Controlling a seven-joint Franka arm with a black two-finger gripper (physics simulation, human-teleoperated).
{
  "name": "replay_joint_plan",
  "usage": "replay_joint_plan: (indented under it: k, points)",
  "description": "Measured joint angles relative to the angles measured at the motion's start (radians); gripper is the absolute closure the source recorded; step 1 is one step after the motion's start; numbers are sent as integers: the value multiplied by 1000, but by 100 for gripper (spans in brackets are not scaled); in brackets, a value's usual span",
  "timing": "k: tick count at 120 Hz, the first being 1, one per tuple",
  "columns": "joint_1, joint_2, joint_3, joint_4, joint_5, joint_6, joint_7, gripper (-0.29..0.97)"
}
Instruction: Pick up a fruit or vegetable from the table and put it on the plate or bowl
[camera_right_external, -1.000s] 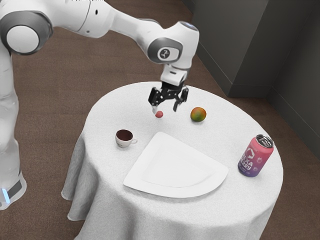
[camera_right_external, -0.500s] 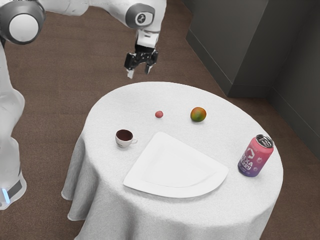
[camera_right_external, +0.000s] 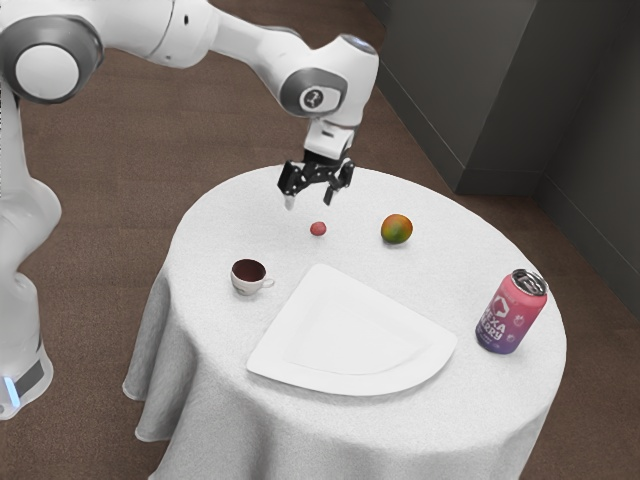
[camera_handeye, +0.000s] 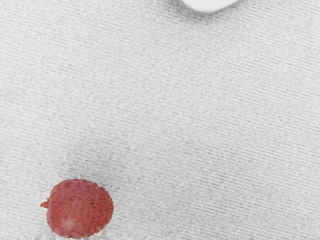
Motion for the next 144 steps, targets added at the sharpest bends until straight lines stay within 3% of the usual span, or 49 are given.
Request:
replay_joint_plan:
  k: [31,144]
  points:
    - [54,63,-1,8,-32,58,-1,0]
    - [8,119,-17,5,-76,93,0,1]
